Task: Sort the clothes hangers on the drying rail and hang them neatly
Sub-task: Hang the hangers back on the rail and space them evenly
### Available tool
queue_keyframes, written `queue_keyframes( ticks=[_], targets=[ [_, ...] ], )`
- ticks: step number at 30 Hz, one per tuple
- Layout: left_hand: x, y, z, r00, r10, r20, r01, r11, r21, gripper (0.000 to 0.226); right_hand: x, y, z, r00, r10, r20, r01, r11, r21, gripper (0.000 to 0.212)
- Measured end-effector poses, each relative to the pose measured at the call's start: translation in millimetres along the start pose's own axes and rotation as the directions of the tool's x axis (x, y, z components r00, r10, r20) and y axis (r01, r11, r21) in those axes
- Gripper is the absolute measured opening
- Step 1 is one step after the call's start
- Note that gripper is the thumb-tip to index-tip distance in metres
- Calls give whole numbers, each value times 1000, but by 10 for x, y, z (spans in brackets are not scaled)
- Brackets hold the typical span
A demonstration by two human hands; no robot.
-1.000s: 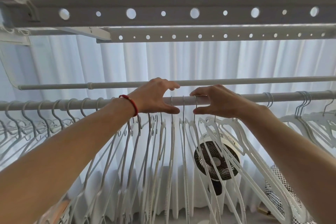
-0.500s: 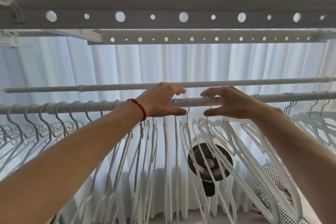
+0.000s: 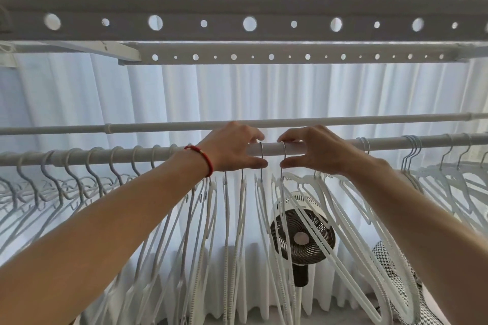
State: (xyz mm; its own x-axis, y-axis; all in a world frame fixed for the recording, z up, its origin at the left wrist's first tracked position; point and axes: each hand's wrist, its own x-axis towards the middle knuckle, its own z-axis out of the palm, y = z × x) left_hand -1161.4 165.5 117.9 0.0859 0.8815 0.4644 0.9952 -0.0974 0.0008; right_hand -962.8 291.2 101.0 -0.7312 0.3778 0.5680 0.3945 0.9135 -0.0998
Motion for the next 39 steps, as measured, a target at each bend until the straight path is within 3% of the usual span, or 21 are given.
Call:
queue_keyframes(
  ticks=[10,13,16,22,29,39],
  targets=[
    [6,-10,16,999,-37,17,37,999,-12,64,35,0,-6,1000,-23,19,24,999,-21,49],
    [16,-9,24,999,-32,22,32,999,-16,55,11,61,-22,999,-25,47,25,1000,1,60],
    [25,-12,28,1000,-23,21,23,999,-29,61,-81,241,-166,999,-5,50,2,998,65,74],
    [43,-12,31,999,-25,35,26,999,-39,68,-293,599,-329,988,70,139,-69,997,-17,61],
    [50,-15,20,996,-12,93,14,1000,-21,72,-259,642,-292,996,31,86,-28,999,-38,47],
    [35,-13,-6,997,-25,78,26,1000,-12,67,-95,451,-262,997,4,81,8,990,-139,51]
  ],
)
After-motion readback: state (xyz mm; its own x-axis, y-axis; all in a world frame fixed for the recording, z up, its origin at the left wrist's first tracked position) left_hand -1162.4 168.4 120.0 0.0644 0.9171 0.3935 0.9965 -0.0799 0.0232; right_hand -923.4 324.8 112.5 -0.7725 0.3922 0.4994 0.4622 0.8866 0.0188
